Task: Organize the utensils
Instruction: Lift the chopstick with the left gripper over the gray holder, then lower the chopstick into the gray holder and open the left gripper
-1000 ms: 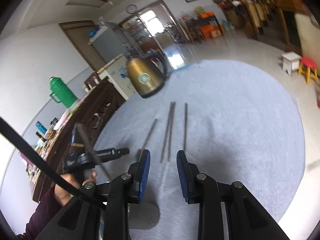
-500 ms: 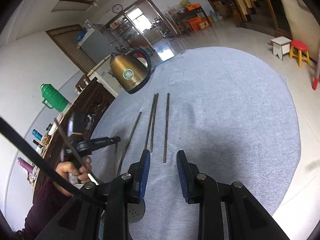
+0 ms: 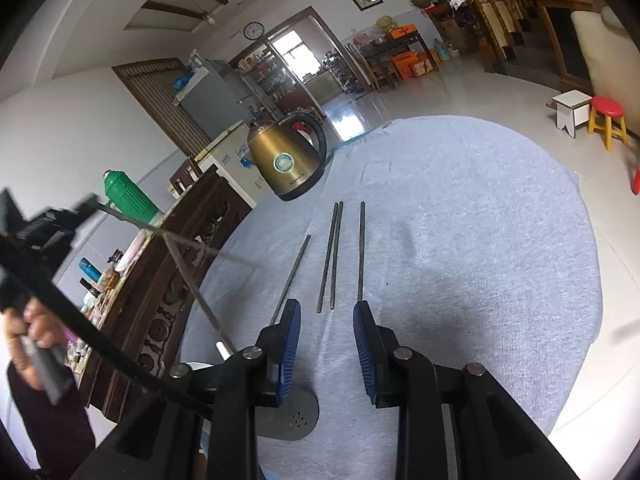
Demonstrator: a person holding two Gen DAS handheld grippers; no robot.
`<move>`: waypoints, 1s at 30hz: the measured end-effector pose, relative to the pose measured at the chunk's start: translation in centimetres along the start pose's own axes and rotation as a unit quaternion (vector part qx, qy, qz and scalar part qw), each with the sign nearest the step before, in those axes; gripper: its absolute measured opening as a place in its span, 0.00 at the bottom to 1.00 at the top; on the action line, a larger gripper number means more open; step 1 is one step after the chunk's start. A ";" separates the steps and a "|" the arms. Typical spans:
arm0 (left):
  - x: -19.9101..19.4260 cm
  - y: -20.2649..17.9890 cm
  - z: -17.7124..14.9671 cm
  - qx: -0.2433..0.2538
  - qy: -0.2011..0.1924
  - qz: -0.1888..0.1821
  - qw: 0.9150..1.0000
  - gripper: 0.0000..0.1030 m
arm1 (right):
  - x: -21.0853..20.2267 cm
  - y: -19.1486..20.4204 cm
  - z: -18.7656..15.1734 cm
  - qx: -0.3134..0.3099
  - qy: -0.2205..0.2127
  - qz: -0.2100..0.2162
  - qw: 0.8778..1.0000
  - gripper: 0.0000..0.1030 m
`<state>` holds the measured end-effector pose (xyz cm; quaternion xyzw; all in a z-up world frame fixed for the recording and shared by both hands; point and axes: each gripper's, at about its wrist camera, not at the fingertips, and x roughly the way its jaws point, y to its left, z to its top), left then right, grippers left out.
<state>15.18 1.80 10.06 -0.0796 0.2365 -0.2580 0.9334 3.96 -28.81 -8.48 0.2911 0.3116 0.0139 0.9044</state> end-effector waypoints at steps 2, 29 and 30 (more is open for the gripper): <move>-0.9 -0.5 0.8 0.003 -0.017 -0.010 1.000 0.05 | -0.4 0.1 0.0 0.000 -0.004 0.002 1.000 0.29; -7.3 -3.8 -1.0 0.039 -0.042 -0.029 0.998 0.05 | -1.6 0.3 -0.8 0.000 -0.006 0.018 1.000 0.29; -7.6 -3.8 -1.1 0.041 -0.041 -0.032 0.998 0.05 | -1.5 0.4 -0.9 -0.002 -0.004 0.018 1.000 0.29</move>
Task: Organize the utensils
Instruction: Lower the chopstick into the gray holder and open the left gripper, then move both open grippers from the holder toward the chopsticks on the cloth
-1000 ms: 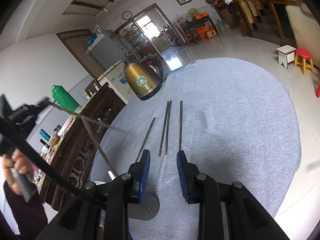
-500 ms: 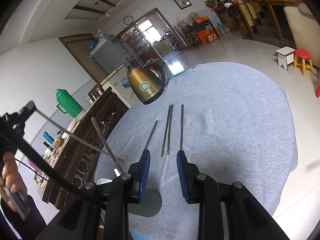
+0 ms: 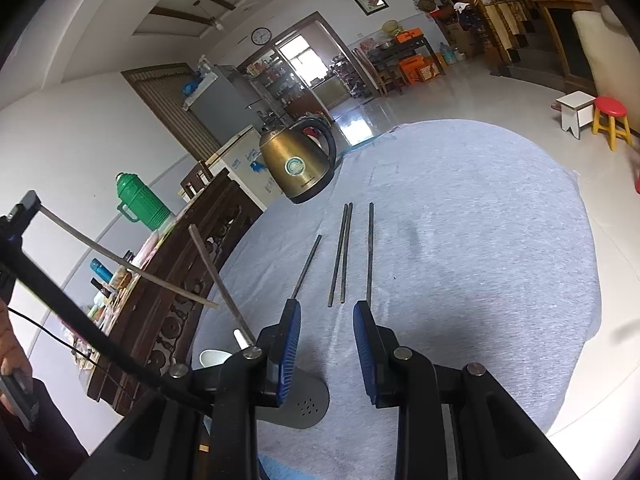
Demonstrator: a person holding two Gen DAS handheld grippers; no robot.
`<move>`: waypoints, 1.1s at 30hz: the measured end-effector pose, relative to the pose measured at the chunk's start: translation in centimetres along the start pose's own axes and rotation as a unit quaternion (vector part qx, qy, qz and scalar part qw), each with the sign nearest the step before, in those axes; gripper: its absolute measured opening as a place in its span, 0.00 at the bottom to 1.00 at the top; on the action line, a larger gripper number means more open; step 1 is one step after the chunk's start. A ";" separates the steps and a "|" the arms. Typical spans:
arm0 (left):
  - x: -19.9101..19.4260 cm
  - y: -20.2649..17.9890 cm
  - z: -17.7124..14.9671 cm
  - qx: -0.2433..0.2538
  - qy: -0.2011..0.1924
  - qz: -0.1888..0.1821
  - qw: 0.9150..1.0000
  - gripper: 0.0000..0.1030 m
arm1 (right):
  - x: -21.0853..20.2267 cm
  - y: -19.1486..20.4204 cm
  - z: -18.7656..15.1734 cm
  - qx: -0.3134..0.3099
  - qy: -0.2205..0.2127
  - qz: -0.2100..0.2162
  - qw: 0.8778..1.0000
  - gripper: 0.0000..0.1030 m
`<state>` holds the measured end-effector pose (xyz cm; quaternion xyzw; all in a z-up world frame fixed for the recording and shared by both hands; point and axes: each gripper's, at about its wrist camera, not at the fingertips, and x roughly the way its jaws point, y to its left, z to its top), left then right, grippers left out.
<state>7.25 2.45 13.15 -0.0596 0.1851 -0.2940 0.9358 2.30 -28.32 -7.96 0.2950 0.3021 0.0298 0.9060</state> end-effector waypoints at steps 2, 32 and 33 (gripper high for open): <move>-0.4 -0.2 -0.1 0.003 0.004 -0.005 1.000 0.05 | 0.1 0.1 -0.1 -0.001 0.005 0.002 1.000 0.29; 8.7 -4.3 -12.2 0.178 0.167 0.166 0.955 0.45 | 0.9 0.7 -1.1 0.000 0.025 0.008 1.000 0.29; 8.6 -4.3 -12.2 0.179 0.166 0.169 0.955 0.45 | 0.9 0.7 -1.2 -0.001 0.025 0.008 1.000 0.29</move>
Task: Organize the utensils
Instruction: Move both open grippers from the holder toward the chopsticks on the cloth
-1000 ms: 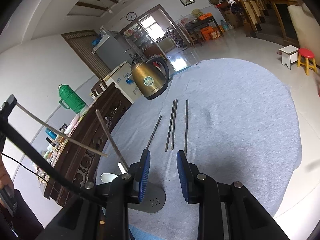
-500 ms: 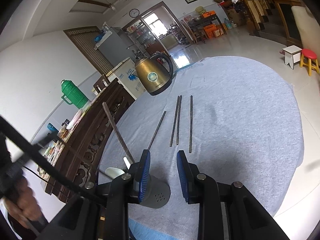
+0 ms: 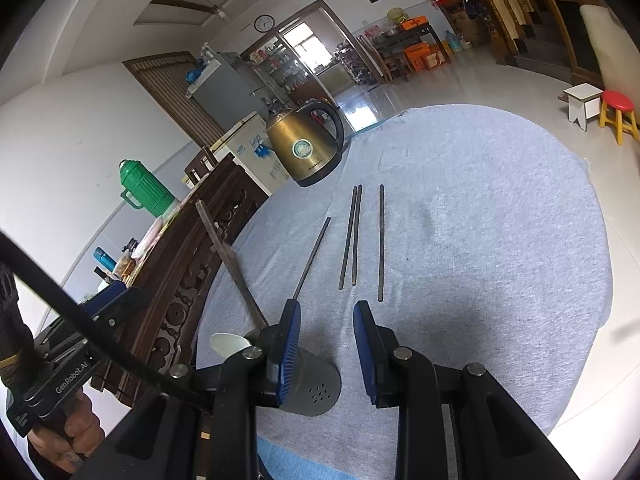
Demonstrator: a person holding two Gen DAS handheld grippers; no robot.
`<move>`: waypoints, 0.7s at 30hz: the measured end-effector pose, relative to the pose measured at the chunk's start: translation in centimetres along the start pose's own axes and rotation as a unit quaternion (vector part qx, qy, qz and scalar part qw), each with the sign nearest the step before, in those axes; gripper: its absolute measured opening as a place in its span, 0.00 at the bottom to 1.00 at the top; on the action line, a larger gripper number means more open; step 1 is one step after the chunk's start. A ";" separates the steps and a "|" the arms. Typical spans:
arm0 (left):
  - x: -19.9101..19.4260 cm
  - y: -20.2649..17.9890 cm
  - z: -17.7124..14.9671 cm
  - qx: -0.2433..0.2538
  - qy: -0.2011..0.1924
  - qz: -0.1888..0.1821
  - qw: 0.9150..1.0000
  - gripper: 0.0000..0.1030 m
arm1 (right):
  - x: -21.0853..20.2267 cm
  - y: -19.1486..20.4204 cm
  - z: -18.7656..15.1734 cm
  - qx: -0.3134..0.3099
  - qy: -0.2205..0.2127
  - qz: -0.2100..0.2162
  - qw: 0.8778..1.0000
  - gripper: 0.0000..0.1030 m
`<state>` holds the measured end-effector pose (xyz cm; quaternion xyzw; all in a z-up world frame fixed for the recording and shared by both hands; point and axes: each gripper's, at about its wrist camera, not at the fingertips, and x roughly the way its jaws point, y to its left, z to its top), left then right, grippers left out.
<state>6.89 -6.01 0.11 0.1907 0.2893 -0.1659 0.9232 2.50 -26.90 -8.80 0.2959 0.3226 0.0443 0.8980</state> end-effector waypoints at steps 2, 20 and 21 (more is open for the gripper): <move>0.1 0.0 -0.1 0.001 -0.002 0.004 1.000 0.46 | 0.0 0.1 0.0 -0.001 0.000 -0.001 1.000 0.29; 0.3 1.4 -0.5 -0.013 -0.004 0.020 1.000 0.48 | 1.0 0.6 -0.1 -0.003 0.008 -0.018 1.000 0.29; 0.4 1.5 -0.5 -0.014 -0.003 0.020 1.000 0.48 | 1.3 0.8 0.1 -0.006 0.013 -0.030 0.999 0.29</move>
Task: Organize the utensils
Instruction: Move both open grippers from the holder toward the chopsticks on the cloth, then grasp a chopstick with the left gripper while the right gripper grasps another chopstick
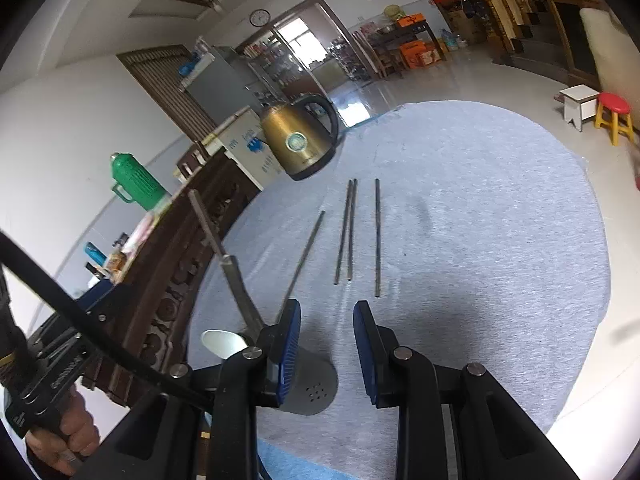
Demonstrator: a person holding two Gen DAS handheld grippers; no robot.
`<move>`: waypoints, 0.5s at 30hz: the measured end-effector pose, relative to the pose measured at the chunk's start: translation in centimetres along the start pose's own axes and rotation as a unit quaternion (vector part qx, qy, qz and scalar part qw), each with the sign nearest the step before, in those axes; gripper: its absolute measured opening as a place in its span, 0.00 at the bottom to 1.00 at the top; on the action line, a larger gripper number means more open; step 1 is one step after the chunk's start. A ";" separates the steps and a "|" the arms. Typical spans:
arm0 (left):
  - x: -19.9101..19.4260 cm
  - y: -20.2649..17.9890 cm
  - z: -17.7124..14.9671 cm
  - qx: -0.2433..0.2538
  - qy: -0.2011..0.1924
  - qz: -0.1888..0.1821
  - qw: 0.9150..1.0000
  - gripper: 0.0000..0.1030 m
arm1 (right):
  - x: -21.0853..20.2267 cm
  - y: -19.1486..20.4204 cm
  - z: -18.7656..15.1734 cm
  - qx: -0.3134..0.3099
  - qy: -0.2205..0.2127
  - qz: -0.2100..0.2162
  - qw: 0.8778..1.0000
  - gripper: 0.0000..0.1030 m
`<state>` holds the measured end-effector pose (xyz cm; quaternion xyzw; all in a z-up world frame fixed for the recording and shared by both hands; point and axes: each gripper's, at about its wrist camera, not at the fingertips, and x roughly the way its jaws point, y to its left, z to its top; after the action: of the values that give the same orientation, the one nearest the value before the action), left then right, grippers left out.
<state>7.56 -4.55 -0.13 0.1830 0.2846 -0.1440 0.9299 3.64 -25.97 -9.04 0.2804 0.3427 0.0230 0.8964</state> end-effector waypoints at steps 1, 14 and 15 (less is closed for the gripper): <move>0.1 0.1 0.0 -0.001 0.001 0.000 1.000 0.48 | 0.4 0.1 0.1 -0.003 0.006 -0.012 1.000 0.29; 3.1 7.4 -1.1 -0.096 0.042 0.033 0.994 0.52 | 2.9 4.3 4.6 -0.068 -0.030 0.013 0.997 0.46; 3.6 7.8 -1.2 -0.103 0.047 0.034 0.993 0.52 | 3.1 3.6 4.6 -0.060 -0.027 0.005 0.998 0.48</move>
<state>12.73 2.33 -1.10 0.1022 0.3347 -0.0736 0.9339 9.42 -24.49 -6.21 0.2279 0.3146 0.0402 0.9206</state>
